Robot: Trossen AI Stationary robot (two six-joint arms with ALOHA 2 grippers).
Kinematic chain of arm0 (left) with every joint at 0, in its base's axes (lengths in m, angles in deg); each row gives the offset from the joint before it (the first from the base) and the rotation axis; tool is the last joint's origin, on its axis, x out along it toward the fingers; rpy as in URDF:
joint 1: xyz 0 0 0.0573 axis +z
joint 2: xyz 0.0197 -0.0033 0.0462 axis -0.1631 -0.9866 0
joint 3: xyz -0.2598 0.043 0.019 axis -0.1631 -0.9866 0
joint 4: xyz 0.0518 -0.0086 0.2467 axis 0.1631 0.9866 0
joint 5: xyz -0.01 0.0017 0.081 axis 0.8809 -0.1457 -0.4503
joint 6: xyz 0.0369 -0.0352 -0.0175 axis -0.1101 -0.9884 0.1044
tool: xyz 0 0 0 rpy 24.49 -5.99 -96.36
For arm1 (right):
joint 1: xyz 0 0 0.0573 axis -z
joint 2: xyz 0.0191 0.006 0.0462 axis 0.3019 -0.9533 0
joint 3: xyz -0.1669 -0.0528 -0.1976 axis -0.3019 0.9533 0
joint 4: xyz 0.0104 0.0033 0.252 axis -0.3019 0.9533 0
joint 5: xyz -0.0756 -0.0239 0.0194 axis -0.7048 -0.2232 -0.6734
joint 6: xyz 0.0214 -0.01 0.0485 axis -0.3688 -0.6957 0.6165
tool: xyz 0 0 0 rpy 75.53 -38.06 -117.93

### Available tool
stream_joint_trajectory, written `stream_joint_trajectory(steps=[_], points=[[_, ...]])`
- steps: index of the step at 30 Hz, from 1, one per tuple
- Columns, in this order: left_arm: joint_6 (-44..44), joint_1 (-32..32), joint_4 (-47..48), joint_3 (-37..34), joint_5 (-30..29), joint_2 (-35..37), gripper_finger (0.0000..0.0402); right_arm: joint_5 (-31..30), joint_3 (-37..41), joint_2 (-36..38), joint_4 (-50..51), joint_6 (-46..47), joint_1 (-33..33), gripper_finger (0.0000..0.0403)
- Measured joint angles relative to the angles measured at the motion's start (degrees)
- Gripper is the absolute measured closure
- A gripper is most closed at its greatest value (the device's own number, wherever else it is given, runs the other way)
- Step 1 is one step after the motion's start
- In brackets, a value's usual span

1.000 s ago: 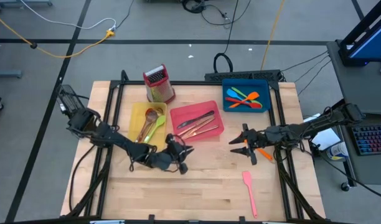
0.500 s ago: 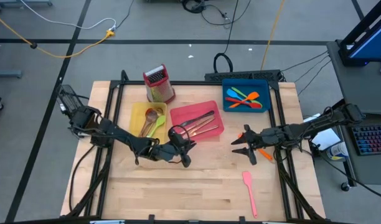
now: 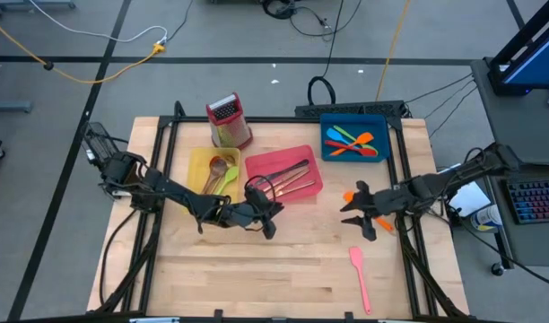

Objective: Pick & Place Kitchen Items
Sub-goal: Put the orange spatula into the blue bin

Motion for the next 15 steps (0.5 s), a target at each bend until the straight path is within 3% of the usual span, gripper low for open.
stream_joint_trajectory(steps=[8,15], points=[[0.12,-0.07,-0.02,0.00,0.54,0.00,0.0346,6.48,-0.30,-4.26,21.14,22.00,-2.69,0.0239],[3.08,0.21,-0.13,0.00,0.54,0.00,0.0346,9.21,-0.30,-7.74,27.20,31.34,-4.14,0.0239]])
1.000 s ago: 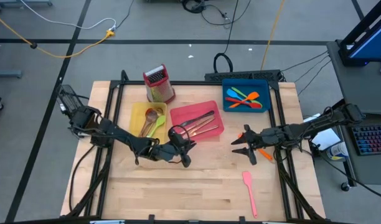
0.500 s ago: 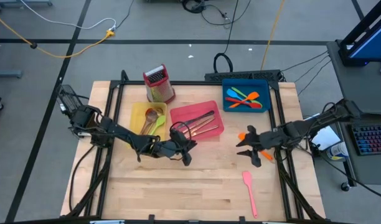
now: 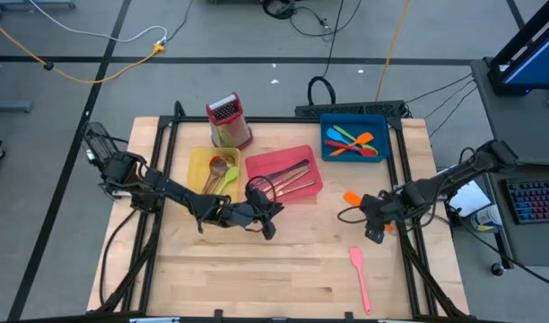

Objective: Pick & Place Kitchen Items
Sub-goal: Put the orange spatula into the blue bin

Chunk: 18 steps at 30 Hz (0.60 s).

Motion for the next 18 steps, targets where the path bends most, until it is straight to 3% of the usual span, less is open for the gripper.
stream_joint_trajectory(steps=[5,18], points=[[0.90,1.00,-0.09,0.00,0.00,0.00,0.0346,1.19,0.03,-4.86,7.61,4.20,0.00,0.0239],[0.94,2.49,0.00,0.00,0.07,0.00,0.0346,0.35,-0.35,-12.68,7.46,7.14,1.03,0.0239]])
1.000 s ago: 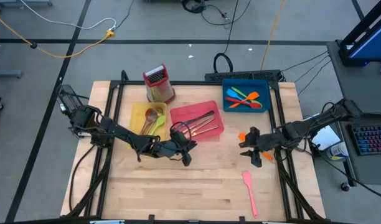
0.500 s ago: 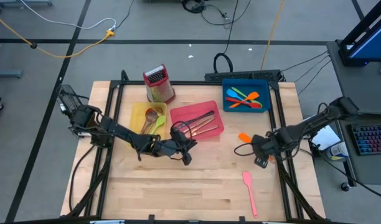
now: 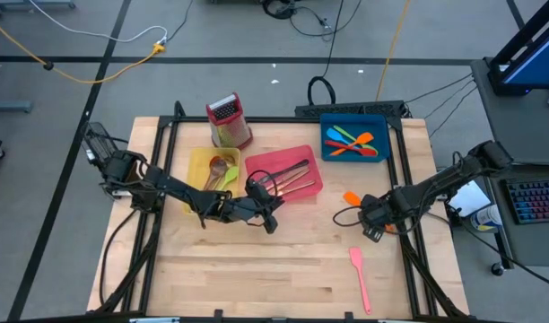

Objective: Pick & Place Kitchen Items
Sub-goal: Put the orange spatula into the blue bin

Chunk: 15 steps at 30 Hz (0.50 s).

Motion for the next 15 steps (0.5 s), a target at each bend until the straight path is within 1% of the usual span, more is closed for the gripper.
stream_joint_trajectory(steps=[4,7,11,15], points=[[-0.28,-0.01,0.01,0.00,0.15,0.00,0.0346,-4.97,0.21,-0.37,0.17,-2.43,0.05,0.0248],[-0.46,-0.01,0.00,0.00,1.73,0.00,0.0346,-6.87,0.35,-0.44,0.81,-3.86,1.05,0.0260],[-0.52,-0.08,-0.02,0.00,2.75,0.00,0.0346,-6.14,0.51,-0.46,2.74,-5.29,2.60,0.0271],[-1.64,-0.10,0.00,0.00,4.30,0.00,0.0346,-2.90,0.61,-0.59,2.38,-8.45,3.51,0.0273]])
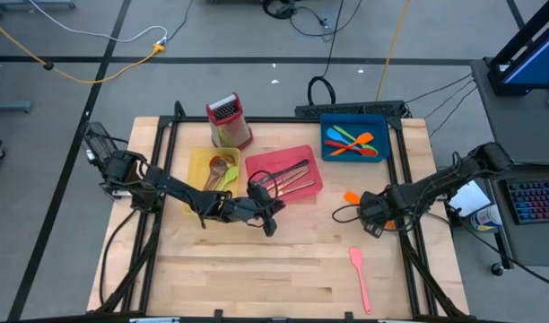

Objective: Pick & Place Kitchen Items
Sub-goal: Put the orange spatula into the blue bin

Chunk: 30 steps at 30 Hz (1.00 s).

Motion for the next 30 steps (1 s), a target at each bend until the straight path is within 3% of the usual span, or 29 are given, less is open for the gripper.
stream_joint_trajectory(steps=[5,12,30], points=[[-0.22,-0.13,0.01,0.00,1.92,0.00,0.0346,2.29,0.02,0.00,0.20,-1.80,0.29,0.0291],[-1.38,-0.28,0.00,0.00,2.70,0.00,0.0346,-0.04,0.09,-0.03,-4.24,-7.76,0.24,0.0383],[-1.49,-0.20,0.00,0.00,2.68,0.00,0.0346,-3.90,-2.59,-0.10,-3.05,-1.16,0.25,0.0389]])
